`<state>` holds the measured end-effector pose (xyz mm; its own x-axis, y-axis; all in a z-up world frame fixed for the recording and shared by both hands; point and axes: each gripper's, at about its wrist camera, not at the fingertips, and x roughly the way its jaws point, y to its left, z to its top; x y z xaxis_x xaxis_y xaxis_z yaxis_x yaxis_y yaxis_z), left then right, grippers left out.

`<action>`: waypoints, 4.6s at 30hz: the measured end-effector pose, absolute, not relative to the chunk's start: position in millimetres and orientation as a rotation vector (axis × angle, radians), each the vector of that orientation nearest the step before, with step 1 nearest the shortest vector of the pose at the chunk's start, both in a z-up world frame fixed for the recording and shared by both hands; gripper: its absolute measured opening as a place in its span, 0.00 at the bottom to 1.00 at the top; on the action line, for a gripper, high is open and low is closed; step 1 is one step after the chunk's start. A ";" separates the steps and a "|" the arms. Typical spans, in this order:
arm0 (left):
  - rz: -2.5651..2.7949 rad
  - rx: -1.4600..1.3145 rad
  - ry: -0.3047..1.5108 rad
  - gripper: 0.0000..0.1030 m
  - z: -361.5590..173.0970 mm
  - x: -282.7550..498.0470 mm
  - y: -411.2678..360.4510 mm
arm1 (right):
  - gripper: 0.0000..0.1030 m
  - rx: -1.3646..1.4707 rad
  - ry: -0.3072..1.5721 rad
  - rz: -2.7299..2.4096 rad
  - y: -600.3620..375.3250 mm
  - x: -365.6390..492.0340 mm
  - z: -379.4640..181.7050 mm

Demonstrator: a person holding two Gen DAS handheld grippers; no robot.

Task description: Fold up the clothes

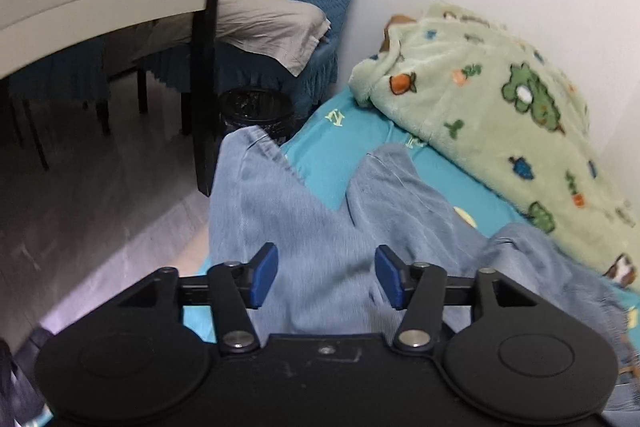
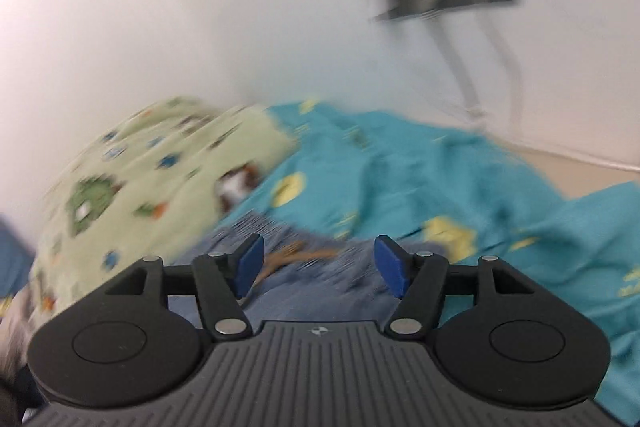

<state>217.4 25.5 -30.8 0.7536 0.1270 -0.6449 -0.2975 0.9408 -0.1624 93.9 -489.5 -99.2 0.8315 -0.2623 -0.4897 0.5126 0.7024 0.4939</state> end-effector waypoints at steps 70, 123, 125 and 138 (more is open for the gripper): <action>0.317 -1.349 0.874 0.06 -217.5 141.6 351.5 | 0.64 0.957 0.743 -0.647 -561.0 110.7 -170.3; 0.155 -1.024 0.769 0.60 -78.8 83.3 299.4 | 0.61 0.447 0.517 -0.453 -454.8 72.6 -72.2; 0.102 -1.010 0.784 0.60 -68.4 110.6 276.3 | 0.61 0.407 0.524 -0.363 -423.7 79.6 -78.4; -0.004 -1.041 0.990 0.57 -104.2 289.6 151.6 | 0.60 0.275 0.604 -0.059 -348.6 139.8 -131.7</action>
<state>289.6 151.6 -104.2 0.5887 -0.4357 -0.6809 -0.4296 0.5449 -0.7201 139.8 -348.6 -131.7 0.8223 0.0255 -0.5684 0.1345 0.9620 0.2377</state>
